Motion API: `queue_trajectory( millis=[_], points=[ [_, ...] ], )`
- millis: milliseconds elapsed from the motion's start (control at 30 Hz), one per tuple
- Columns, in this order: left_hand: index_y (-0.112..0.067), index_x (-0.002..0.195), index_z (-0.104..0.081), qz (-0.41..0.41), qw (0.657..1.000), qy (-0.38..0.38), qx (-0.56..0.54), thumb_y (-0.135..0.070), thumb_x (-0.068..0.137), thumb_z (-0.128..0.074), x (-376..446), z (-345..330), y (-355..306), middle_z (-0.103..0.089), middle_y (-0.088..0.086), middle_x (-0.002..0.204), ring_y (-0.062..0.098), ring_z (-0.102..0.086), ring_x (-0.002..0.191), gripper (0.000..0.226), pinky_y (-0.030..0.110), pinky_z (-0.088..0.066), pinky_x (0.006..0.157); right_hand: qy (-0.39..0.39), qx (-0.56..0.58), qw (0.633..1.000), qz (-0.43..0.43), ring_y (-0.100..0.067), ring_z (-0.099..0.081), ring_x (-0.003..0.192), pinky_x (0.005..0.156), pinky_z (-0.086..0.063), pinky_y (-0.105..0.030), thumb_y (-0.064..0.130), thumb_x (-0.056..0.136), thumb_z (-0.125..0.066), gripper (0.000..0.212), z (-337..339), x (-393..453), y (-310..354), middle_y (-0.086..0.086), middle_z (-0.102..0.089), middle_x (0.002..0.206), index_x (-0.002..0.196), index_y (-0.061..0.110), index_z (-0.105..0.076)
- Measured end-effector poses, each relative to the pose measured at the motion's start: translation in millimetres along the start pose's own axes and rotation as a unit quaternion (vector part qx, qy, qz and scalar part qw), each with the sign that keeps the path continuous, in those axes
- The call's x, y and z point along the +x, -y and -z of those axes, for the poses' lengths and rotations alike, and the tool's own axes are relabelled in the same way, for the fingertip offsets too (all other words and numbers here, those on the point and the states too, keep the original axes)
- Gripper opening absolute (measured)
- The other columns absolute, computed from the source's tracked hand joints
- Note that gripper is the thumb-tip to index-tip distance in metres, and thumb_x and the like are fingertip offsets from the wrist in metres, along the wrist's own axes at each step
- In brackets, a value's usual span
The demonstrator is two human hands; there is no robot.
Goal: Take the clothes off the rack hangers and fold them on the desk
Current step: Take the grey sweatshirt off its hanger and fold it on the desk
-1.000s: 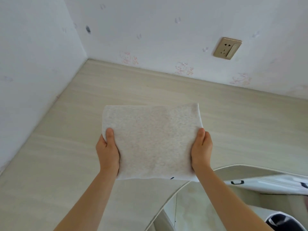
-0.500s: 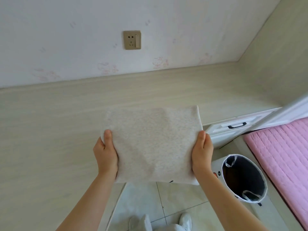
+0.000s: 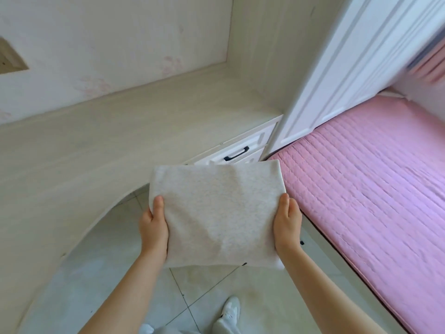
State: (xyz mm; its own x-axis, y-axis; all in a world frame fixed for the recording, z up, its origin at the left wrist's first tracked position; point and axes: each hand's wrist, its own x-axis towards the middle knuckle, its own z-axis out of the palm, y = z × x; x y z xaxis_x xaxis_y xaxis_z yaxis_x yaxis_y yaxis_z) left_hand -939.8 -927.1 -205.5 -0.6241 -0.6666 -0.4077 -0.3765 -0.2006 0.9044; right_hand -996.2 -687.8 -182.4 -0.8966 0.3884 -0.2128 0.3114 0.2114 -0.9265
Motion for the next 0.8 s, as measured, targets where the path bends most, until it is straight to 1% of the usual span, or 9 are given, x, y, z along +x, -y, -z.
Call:
queue_trajectory(
  millis=[100, 167, 267, 400, 500, 567, 633, 700, 800],
  points=[
    [-0.025, 0.086, -0.058, 0.037, 0.999, 0.037, 0.013, -0.052, 0.096, -0.047, -13.7, -55.3, 13.7, -0.064, 0.000, 0.093, 0.018, -0.061, 0.087, 0.031, 0.036, -0.049, 0.076, -0.017, -0.006, 0.999, -0.028, -0.013, -0.041, 0.067, 0.065, -0.037, -0.030, 0.037, 0.101, -0.039, 0.038, 45.0, 35.6, -22.1, 0.005, -0.045, 0.072, 0.070, 0.015, -0.041],
    [-0.021, 0.092, -0.060, 0.056, 0.997, 0.057, 0.017, -0.053, 0.095, -0.048, -16.1, -80.7, 21.2, -0.065, 0.001, 0.095, 0.020, -0.062, 0.090, 0.035, 0.038, -0.049, 0.079, -0.015, -0.007, 0.998, -0.053, -0.015, -0.041, 0.068, 0.065, -0.037, -0.031, 0.039, 0.101, -0.039, 0.038, 65.7, 54.2, -36.1, 0.001, -0.045, 0.075, 0.074, 0.012, -0.042],
    [-0.015, 0.104, -0.059, 0.079, 0.993, 0.084, 0.033, -0.051, 0.096, -0.050, -15.5, -122.6, 32.1, -0.064, -0.001, 0.094, 0.022, -0.061, 0.092, 0.038, 0.036, -0.047, 0.082, -0.015, -0.011, 0.994, -0.110, -0.017, -0.044, 0.068, 0.064, -0.038, -0.033, 0.040, 0.100, -0.040, 0.038, 95.5, 85.9, -54.7, 0.000, -0.048, 0.075, 0.076, 0.011, -0.046],
    [-0.015, 0.108, -0.060, 0.126, 0.982, 0.132, 0.042, -0.047, 0.095, -0.053, -4.6, -167.7, 48.6, -0.066, 0.002, 0.099, 0.024, -0.062, 0.093, 0.035, 0.038, -0.049, 0.084, -0.014, -0.006, 0.982, -0.189, -0.018, -0.045, 0.069, 0.064, -0.038, -0.032, 0.039, 0.100, -0.042, 0.037, 121.2, 119.9, -83.3, -0.004, -0.050, 0.081, 0.083, 0.008, -0.051],
    [-0.014, 0.111, -0.060, 0.173, 0.971, 0.157, 0.054, -0.047, 0.095, -0.054, 8.1, -199.1, 65.7, -0.067, 0.008, 0.106, 0.028, -0.063, 0.097, 0.038, 0.041, -0.051, 0.087, -0.023, 0.018, 0.973, -0.230, -0.020, -0.051, 0.074, 0.068, -0.042, -0.033, 0.039, 0.099, -0.042, 0.037, 132.4, 141.6, -102.0, -0.005, -0.056, 0.085, 0.089, 0.006, -0.055],
    [-0.012, 0.113, -0.060, 0.199, 0.965, 0.163, 0.059, -0.045, 0.096, -0.054, 18.0, -220.8, 77.3, -0.067, 0.009, 0.106, 0.029, -0.063, 0.098, 0.038, 0.041, -0.051, 0.088, -0.033, 0.038, 0.966, -0.254, -0.020, -0.055, 0.078, 0.072, -0.047, -0.036, 0.039, 0.100, -0.042, 0.034, 135.9, 157.0, -111.7, -0.004, -0.060, 0.089, 0.089, 0.010, -0.057],
    [-0.012, 0.115, -0.060, 0.222, 0.959, 0.168, 0.062, -0.045, 0.095, -0.055, 28.4, -238.6, 88.7, -0.067, 0.011, 0.109, 0.031, -0.064, 0.101, 0.039, 0.045, -0.051, 0.093, -0.042, 0.075, 0.957, -0.278, -0.023, -0.059, 0.084, 0.085, -0.051, -0.043, 0.040, 0.099, -0.043, 0.032, 137.1, 171.5, -121.6, -0.006, -0.063, 0.097, 0.092, 0.013, -0.059],
    [-0.011, 0.117, -0.060, 0.250, 0.951, 0.174, 0.065, -0.046, 0.094, -0.056, 37.9, -254.6, 97.0, -0.068, 0.011, 0.109, 0.031, -0.064, 0.102, 0.042, 0.048, -0.049, 0.096, -0.044, 0.113, 0.947, -0.299, -0.025, -0.060, 0.092, 0.095, -0.049, -0.049, 0.040, 0.100, -0.045, 0.029, 137.5, 186.5, -129.2, -0.007, -0.064, 0.104, 0.095, 0.015, -0.060],
    [-0.012, 0.120, -0.061, 0.289, 0.939, 0.175, 0.069, -0.048, 0.093, -0.057, 54.0, -277.7, 114.1, -0.069, 0.009, 0.110, 0.031, -0.064, 0.102, 0.046, 0.050, -0.048, 0.098, -0.058, 0.121, 0.938, -0.321, -0.027, -0.060, 0.100, 0.100, -0.046, -0.050, 0.039, 0.100, -0.046, 0.025, 135.3, 208.9, -143.6, -0.006, -0.064, 0.108, 0.096, 0.019, -0.060]
  ],
)
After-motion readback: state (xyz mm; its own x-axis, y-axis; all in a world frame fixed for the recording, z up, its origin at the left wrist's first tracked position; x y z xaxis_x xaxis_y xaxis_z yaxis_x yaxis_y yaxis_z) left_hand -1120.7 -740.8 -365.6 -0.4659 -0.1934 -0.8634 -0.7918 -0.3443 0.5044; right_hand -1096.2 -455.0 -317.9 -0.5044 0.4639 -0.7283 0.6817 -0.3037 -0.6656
